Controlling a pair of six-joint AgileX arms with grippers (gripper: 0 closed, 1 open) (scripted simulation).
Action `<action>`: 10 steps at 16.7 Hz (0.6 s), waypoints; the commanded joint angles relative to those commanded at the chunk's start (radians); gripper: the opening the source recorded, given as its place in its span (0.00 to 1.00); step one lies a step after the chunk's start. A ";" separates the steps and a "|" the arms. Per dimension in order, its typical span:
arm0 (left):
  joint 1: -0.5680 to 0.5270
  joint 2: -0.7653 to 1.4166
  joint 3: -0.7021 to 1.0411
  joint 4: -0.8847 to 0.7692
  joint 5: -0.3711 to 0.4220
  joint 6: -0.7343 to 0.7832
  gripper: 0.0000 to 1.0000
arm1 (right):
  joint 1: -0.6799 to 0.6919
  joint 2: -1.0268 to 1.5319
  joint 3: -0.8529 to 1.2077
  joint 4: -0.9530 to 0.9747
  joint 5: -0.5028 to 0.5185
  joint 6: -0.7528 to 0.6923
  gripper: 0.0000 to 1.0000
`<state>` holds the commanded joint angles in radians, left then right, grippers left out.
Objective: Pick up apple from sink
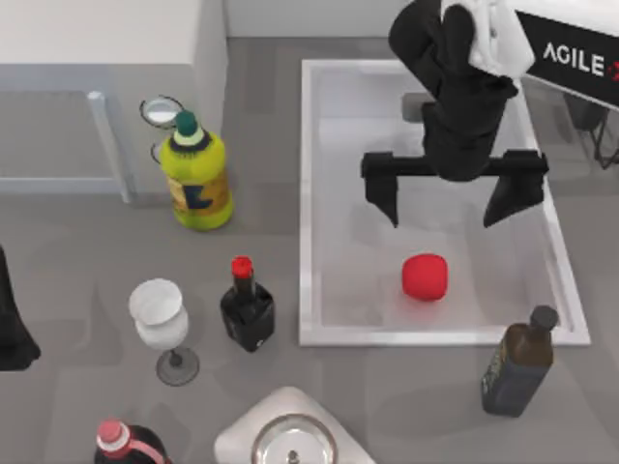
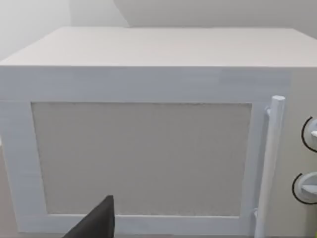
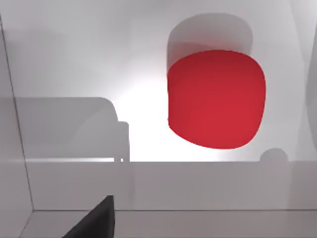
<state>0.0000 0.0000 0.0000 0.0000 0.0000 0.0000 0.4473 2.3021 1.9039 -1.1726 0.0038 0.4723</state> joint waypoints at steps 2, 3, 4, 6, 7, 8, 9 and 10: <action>0.000 0.000 0.000 0.000 0.000 0.000 1.00 | 0.000 0.022 -0.020 0.036 0.000 0.000 1.00; 0.000 0.000 0.000 0.000 0.000 0.000 1.00 | 0.001 0.040 -0.036 0.069 0.001 0.000 1.00; 0.000 0.000 0.000 0.000 0.000 0.000 1.00 | 0.001 0.062 -0.055 0.112 0.001 0.001 1.00; 0.000 0.000 0.000 0.000 0.000 0.000 1.00 | 0.003 0.115 -0.098 0.218 0.002 0.002 1.00; 0.000 0.000 0.000 0.000 0.000 0.000 1.00 | 0.004 0.142 -0.121 0.275 0.002 0.002 1.00; 0.000 0.000 0.000 0.000 0.000 0.000 1.00 | 0.004 0.169 -0.143 0.328 0.002 0.003 1.00; 0.000 0.000 0.000 0.000 0.000 0.000 1.00 | 0.005 0.194 -0.164 0.374 0.003 0.003 1.00; 0.000 0.000 0.000 0.000 0.000 0.000 1.00 | 0.006 0.216 -0.181 0.409 0.003 0.004 1.00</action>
<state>0.0000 0.0000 0.0000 0.0000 0.0000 0.0000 0.4529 2.5180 1.7225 -0.7637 0.0066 0.4763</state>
